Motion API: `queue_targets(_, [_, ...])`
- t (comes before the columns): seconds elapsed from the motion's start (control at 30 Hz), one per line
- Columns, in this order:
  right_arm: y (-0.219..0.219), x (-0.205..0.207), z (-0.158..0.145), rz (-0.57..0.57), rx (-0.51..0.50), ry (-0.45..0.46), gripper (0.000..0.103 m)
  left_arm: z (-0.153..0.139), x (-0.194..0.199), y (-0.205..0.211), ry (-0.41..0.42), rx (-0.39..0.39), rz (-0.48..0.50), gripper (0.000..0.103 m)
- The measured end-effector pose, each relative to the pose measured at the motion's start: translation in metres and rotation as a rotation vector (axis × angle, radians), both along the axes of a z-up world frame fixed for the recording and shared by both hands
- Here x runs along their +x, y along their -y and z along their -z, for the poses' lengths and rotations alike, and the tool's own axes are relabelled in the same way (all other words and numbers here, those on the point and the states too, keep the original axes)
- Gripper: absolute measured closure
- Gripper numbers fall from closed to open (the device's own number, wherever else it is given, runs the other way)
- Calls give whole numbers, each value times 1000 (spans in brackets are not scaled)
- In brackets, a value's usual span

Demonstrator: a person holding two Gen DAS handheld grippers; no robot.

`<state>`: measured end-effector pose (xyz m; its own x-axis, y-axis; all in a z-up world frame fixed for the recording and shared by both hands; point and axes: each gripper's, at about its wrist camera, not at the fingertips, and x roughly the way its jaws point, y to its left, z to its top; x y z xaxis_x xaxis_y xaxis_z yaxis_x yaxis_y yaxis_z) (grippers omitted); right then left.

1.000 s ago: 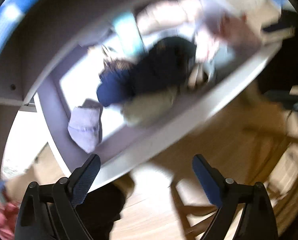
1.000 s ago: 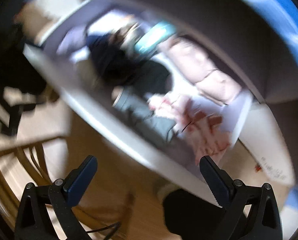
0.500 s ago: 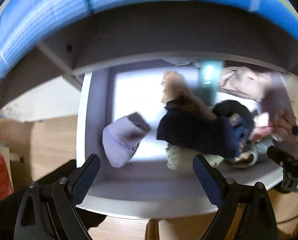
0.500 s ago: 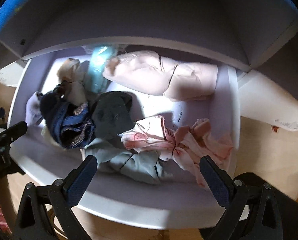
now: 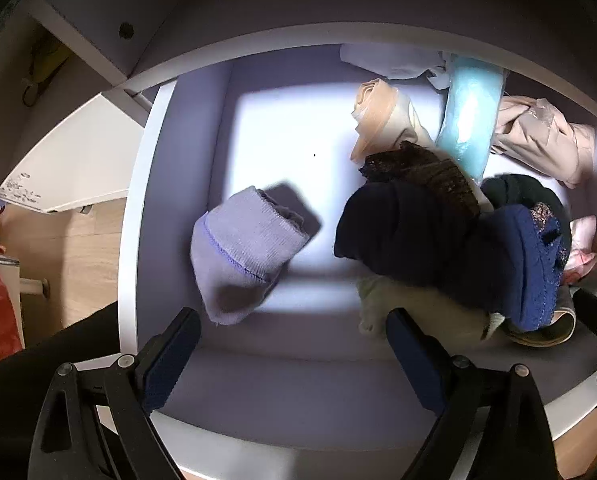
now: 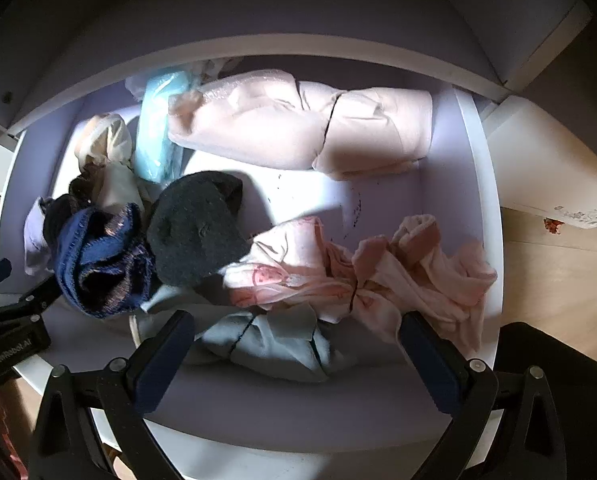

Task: Organize soft objects
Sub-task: 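Position both tools inside the cubby above the piled clothes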

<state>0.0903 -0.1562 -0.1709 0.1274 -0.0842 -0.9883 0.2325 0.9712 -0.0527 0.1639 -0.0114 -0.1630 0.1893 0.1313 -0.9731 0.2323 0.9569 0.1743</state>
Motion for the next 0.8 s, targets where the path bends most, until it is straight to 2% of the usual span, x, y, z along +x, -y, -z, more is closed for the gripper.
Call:
queue_targets(0.1, [1,-4,7,3,-8,-31,0,-1,-2,-9,-19,-29,-27,8])
queue_targets(0.27, [13,-12,15,64,51,-52,0,-5,-7,-15,-16,-23,-28,8])
queue_targets(0.4, [15,-21,25,68,39,-51,0,-9,-10,-16,-39,-16,-28,8])
queue_targets(0.8, [26,-39,41,87,33,-122,0,-11,-20,-27,-164,-9,-18,7])
